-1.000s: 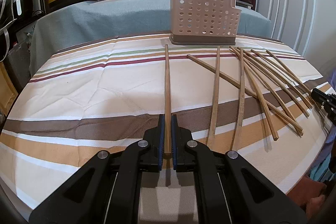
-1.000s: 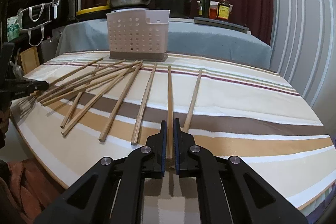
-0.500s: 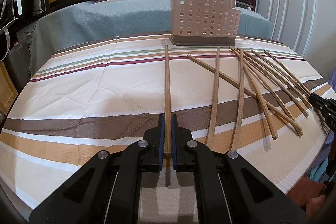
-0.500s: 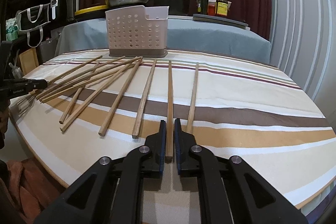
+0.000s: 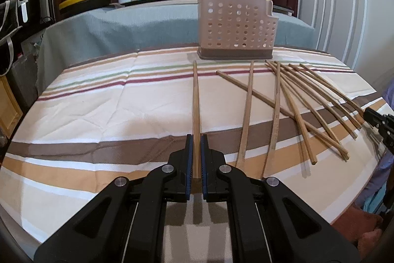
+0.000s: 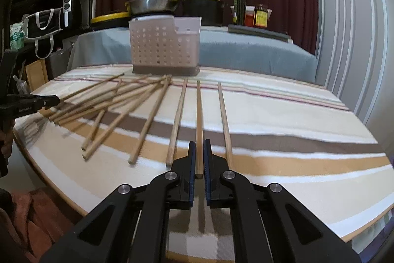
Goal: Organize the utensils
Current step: 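Lift the left tool's chopstick over the white holder while the right tool carries its chopstick there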
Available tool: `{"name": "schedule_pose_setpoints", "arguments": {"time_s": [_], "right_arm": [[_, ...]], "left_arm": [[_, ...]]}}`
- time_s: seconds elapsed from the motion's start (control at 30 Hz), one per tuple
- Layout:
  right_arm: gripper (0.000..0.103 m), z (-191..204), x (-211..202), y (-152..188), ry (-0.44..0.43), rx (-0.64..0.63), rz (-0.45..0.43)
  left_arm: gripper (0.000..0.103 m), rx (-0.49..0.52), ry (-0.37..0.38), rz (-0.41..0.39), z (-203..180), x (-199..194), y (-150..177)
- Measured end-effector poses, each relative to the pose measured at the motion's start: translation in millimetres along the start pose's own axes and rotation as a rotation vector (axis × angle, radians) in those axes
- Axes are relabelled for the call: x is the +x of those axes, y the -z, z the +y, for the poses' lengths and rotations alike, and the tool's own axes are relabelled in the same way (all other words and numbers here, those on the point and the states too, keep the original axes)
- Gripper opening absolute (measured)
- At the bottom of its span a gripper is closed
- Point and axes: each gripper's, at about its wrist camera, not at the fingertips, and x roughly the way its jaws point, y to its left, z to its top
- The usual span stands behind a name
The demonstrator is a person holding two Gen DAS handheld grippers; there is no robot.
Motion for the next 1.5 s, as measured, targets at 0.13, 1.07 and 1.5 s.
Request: {"name": "schedule_pose_setpoints", "arguments": {"time_s": [0.13,1.07,1.5], "right_arm": [[0.007,1.3,-6.3,-9.4,0.005,0.001,-0.029],[0.007,-12.6,-2.7,-138.0,0.034,0.034,-0.224],[0.007,-17.0,30.4,-186.8,0.038,0.036,-0.253]], "left_arm": [[0.006,0.003,-0.002,-0.037,-1.9,-9.7,-5.6],[0.006,-0.048,-0.025,-0.306,18.0,-49.1,-132.3],[0.006,-0.063,0.007,-0.313,20.6,-26.5,-179.0]]}}
